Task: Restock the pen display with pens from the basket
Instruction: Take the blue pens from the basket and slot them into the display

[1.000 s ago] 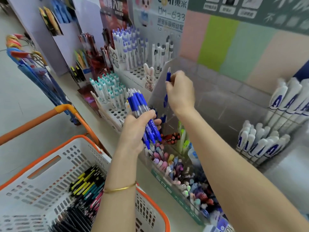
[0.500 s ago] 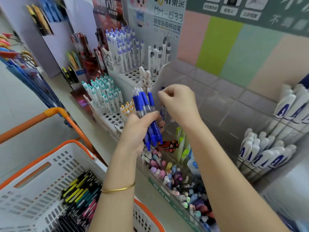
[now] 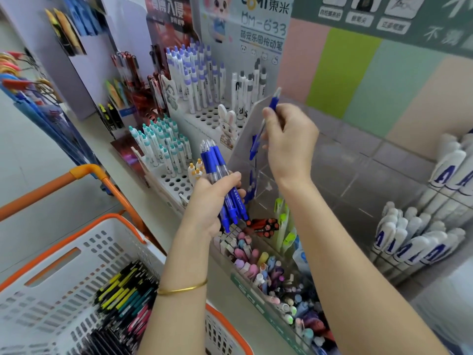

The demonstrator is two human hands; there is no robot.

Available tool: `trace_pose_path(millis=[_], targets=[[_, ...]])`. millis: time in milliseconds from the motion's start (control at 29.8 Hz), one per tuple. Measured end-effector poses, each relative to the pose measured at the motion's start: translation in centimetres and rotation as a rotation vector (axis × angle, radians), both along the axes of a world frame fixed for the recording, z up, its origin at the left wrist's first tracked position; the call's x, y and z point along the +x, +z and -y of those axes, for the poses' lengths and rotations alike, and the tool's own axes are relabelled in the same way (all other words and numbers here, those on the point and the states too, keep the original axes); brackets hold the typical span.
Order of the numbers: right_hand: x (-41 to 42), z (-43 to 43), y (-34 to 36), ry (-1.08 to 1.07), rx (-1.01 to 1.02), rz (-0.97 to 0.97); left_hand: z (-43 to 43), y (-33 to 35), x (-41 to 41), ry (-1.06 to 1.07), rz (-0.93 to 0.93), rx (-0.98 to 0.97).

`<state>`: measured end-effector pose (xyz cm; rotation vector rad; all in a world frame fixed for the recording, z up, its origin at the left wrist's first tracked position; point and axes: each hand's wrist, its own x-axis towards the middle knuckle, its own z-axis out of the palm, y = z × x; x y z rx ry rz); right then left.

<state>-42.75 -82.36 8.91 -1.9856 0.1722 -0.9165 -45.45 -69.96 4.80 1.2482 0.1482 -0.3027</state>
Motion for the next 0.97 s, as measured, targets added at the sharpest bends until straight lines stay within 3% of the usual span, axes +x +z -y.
trace_pose_path(millis=[201,302,504,672,806,974], targets=[[0.7,-0.4,-2.0,-0.064,-0.439,-0.534,-0.3,-0.1,-0.1,-0.049,0.041,0.004],[0.8,-0.6,-1.8,-0.056,-0.477,-0.69,-0.4,-0.1,-0.1,-0.064,0.052,0.004],[-0.7,-0.3,-0.2,0.078,-0.289,-0.467,-0.3,0.0,-0.1,-0.099,0.068,-0.018],[-2.6,-0.9,1.1,0.41,-0.093,-0.568,0.1,0.2,-0.2,-0.146,0.134,-0.022],[-2.6,-0.6,0.7,0.388,0.01,-0.543,0.2,0.5,-0.6,-0.15,0.116,-0.059],[-1.5,-0.1,0.8,0.116,0.232,-0.214,0.0,0.5,-0.4,-0.075,0.032,-0.065]])
